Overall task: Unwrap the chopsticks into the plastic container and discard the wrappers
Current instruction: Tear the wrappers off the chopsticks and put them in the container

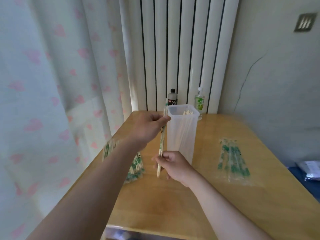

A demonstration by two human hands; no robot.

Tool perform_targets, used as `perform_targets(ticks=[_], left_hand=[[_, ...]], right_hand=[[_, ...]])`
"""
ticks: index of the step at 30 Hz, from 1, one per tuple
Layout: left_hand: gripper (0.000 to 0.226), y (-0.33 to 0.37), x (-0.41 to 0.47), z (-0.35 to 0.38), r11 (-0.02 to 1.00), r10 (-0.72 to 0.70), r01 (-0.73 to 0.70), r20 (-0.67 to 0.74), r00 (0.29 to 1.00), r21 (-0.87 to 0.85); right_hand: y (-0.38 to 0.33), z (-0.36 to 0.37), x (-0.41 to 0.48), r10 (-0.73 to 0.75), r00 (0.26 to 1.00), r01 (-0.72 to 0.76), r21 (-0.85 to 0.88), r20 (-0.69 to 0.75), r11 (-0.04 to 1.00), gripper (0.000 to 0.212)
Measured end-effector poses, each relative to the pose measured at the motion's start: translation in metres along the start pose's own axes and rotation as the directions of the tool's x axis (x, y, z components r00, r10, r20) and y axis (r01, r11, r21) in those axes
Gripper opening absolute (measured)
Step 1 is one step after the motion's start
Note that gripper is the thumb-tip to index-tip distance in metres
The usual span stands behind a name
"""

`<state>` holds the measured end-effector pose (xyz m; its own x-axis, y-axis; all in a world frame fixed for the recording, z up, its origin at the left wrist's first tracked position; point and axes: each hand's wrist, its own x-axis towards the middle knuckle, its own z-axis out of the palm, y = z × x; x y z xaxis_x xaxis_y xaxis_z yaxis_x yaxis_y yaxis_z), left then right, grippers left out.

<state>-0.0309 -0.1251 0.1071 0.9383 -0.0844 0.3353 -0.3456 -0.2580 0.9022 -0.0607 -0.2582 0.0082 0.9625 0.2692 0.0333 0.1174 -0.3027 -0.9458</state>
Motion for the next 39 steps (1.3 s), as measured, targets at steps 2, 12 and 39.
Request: perform_targets(ticks=[2,12,39], left_hand=[[0.037,0.001,-0.004,0.005,0.999,0.006,-0.007,0.021,1.0,0.042],[0.019,-0.002,-0.006,0.025,0.998,-0.05,0.045,0.118,0.992,0.04],[0.027,-0.014,-0.005,0.004,0.848,0.011,-0.156,0.278,0.961,0.506]], right_hand=[[-0.002,-0.007,0.0,0.004,1.0,-0.004,0.011,-0.009,1.0,0.022],[-0.017,-0.028,0.003,-0.018,0.999,0.024,0.197,-0.032,0.98,0.023],[-0.033,-0.139,-0.014,0.273,0.778,0.354,0.753,-0.566,0.555,0.019]])
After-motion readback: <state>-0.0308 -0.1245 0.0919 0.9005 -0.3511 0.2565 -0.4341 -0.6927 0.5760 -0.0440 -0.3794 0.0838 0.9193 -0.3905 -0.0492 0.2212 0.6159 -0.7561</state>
